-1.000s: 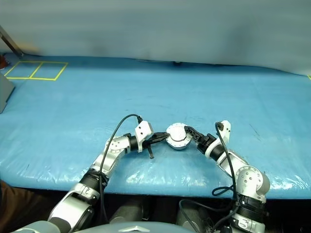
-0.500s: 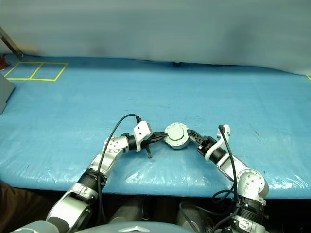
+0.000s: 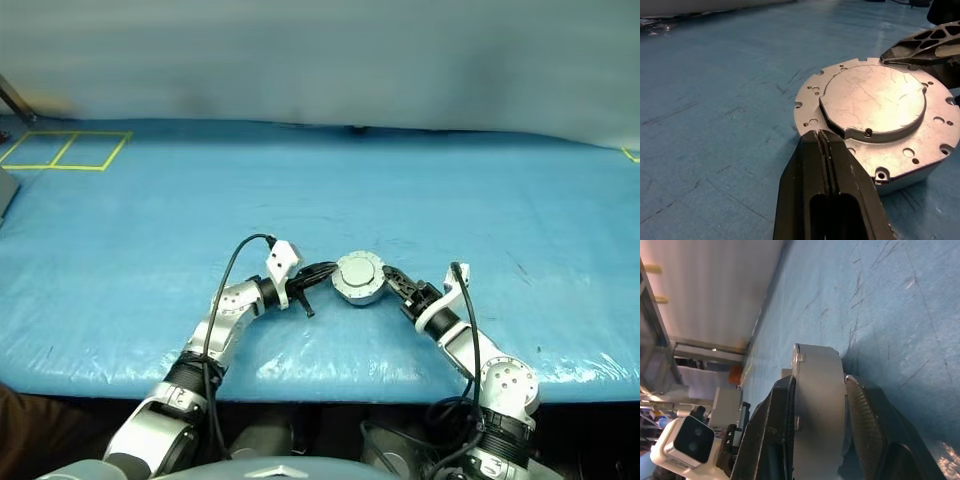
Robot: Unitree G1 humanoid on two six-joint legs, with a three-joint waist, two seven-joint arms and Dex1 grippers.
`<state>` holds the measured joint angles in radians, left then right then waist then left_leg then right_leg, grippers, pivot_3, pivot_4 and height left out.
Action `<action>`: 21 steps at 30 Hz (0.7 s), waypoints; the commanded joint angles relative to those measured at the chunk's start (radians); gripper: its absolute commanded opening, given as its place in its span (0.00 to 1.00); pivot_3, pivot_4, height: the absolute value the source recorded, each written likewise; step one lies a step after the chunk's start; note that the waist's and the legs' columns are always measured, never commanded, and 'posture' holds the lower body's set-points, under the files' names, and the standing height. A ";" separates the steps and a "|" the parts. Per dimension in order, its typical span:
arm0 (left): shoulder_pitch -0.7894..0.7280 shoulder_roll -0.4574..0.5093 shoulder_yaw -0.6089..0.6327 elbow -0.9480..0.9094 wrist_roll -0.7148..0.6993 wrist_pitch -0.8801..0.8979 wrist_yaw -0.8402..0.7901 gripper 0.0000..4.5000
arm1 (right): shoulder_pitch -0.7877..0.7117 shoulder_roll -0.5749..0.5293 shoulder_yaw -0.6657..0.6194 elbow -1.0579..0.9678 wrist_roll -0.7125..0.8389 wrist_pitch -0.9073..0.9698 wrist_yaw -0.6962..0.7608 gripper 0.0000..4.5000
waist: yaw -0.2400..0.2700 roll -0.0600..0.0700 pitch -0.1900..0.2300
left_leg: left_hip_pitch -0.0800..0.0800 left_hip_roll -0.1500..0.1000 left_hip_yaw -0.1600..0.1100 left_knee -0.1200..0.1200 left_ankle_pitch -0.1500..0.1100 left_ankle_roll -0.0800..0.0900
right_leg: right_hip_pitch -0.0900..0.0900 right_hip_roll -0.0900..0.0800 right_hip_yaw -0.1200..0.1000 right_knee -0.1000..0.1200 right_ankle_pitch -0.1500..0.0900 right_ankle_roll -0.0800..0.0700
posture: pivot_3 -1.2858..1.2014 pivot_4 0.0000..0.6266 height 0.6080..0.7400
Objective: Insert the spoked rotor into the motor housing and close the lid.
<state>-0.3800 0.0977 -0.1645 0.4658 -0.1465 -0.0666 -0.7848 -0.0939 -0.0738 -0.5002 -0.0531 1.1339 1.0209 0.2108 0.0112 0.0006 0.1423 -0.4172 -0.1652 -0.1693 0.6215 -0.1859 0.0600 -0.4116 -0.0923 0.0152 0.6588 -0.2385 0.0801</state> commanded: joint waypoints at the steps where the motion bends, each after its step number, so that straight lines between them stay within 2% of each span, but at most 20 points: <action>1: 0.018 -0.025 0.062 -0.090 -0.112 0.077 -0.001 0.00 | -0.007 0.019 -0.028 -0.003 0.079 -0.025 -0.023 0.27 | -0.005 0.000 0.000 | -0.001 0.000 0.000 -0.001 0.000 0.000 | -0.001 0.000 0.000 0.000 0.000 0.000 | 0.52 0.24 1.00; 3: 0.029 -0.038 0.098 -0.125 -0.167 0.123 0.010 0.00 | -0.006 0.021 -0.027 0.003 0.094 -0.032 -0.032 0.27 | -0.008 0.000 0.000 | -0.002 0.000 0.000 -0.002 0.000 0.001 | -0.003 0.000 0.000 0.000 0.002 -0.004 | 0.52 0.24 1.00; 9: 0.053 -0.052 0.147 -0.194 -0.258 0.235 0.030 0.00 | -0.018 0.036 -0.039 0.014 0.148 -0.063 -0.080 0.27 | -0.010 0.001 0.001 | -0.002 0.000 0.000 -0.002 0.001 0.005 | -0.003 0.000 0.000 0.000 0.002 -0.005 | 0.52 0.24 1.00; 21: 0.081 -0.048 0.129 -0.233 -0.259 0.277 0.017 0.00 | -0.040 0.028 -0.050 0.013 0.259 -0.121 -0.126 0.27 | -0.012 0.002 0.001 | -0.002 0.000 0.000 -0.002 -0.001 0.002 | -0.002 0.000 0.000 -0.001 0.002 -0.005 | 0.52 0.24 1.00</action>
<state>-0.2997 0.0515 -0.0275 0.2764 -0.3969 0.2107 -0.7600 -0.1200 -0.0445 -0.5479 -0.0060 1.3510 0.9157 0.0809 -0.0010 0.0023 0.1434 -0.4186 -0.1656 -0.1693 0.6197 -0.1868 0.0620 -0.4136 -0.0926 0.0155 0.6581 -0.2365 0.0750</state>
